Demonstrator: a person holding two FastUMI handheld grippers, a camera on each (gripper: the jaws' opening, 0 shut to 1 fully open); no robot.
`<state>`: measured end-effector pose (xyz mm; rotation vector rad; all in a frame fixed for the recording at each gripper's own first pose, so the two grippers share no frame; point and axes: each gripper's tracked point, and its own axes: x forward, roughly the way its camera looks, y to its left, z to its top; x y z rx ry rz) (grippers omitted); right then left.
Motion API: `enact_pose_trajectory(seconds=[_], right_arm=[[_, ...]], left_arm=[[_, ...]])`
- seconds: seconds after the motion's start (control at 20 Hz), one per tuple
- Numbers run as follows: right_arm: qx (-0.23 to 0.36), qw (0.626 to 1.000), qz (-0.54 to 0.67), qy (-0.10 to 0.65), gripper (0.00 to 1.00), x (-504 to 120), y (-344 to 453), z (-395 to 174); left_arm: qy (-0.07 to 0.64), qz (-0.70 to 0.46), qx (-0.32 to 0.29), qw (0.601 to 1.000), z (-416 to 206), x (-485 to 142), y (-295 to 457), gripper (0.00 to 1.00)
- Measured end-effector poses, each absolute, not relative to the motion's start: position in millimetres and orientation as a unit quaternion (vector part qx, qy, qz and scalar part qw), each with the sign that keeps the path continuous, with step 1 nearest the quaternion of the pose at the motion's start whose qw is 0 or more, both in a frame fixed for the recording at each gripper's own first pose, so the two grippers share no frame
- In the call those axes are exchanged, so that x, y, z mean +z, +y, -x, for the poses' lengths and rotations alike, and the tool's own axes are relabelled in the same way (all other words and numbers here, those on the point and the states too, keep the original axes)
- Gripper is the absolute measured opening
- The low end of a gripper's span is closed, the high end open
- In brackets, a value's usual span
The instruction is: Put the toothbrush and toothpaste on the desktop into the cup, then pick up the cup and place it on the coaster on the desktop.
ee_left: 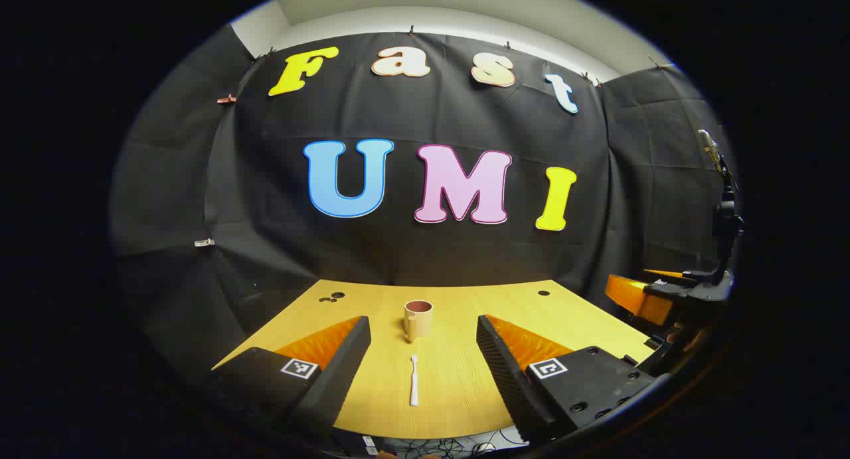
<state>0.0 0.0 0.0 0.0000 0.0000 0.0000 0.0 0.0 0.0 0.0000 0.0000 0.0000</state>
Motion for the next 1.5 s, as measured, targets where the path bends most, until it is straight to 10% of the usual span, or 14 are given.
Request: enact_pose_trajectory(seconds=[1.5], right_arm=[[0.019, 0.969, 0.017, 0.247, 0.97, -140, 6, -136]], left_arm=[[0.077, 0.008, 0.082, 0.994, -69, -35, 33, 0.99]])
